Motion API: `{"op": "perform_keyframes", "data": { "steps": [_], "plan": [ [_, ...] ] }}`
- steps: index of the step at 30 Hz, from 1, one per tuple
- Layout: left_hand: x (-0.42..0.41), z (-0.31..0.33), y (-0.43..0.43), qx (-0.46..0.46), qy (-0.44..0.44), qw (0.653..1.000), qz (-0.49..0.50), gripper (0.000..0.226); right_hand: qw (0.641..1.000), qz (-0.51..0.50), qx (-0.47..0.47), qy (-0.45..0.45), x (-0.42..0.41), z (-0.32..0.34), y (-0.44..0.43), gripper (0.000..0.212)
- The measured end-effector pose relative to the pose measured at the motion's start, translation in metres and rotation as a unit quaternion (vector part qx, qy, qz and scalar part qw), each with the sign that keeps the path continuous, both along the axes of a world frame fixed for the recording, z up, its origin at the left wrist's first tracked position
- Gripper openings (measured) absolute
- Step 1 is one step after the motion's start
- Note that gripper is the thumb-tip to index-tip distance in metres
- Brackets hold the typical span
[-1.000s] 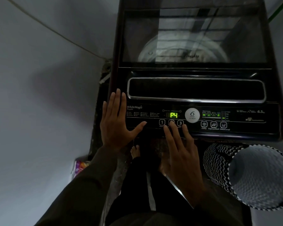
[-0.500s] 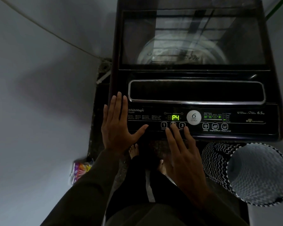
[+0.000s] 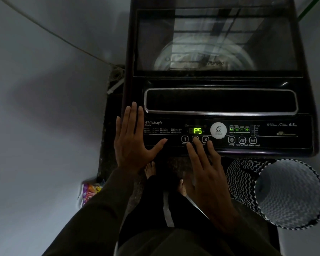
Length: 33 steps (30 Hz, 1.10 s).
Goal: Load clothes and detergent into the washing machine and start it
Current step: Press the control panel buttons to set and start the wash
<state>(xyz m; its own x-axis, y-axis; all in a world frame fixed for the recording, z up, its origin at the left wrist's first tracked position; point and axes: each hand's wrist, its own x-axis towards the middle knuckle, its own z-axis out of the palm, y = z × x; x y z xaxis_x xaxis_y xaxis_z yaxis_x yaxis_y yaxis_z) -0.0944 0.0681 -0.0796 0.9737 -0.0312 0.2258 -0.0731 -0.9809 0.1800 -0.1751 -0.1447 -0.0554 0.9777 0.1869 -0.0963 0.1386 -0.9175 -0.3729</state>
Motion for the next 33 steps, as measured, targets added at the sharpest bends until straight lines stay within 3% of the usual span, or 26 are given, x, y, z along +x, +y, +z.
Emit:
{"op": "perform_keyframes", "data": {
  "steps": [12, 20, 26, 33],
  "plan": [
    [-0.0002, -0.0001, 0.0003, -0.005, -0.002, 1.000, 0.000, 0.102, 0.998, 0.032, -0.044, -0.016, 0.0009, -0.0069, -0.0073, 0.085],
    [-0.0003, -0.0002, -0.0004, -0.006, -0.010, 1.000, 0.002, 0.101, 1.000, 0.019, -0.021, -0.006, -0.0005, -0.0027, -0.0046, 0.087],
    [-0.0007, -0.0005, -0.0003, -0.006, -0.008, 1.000, 0.001, 0.102, 1.000, 0.015, -0.007, -0.007, -0.0015, -0.0011, -0.0015, 0.074],
    [-0.0006, -0.0012, 0.0010, 0.000, -0.004, 1.000, 0.001, 0.102, 0.999, 0.037, -0.037, -0.007, 0.0011, -0.0041, -0.0063, 0.084]
  ]
}}
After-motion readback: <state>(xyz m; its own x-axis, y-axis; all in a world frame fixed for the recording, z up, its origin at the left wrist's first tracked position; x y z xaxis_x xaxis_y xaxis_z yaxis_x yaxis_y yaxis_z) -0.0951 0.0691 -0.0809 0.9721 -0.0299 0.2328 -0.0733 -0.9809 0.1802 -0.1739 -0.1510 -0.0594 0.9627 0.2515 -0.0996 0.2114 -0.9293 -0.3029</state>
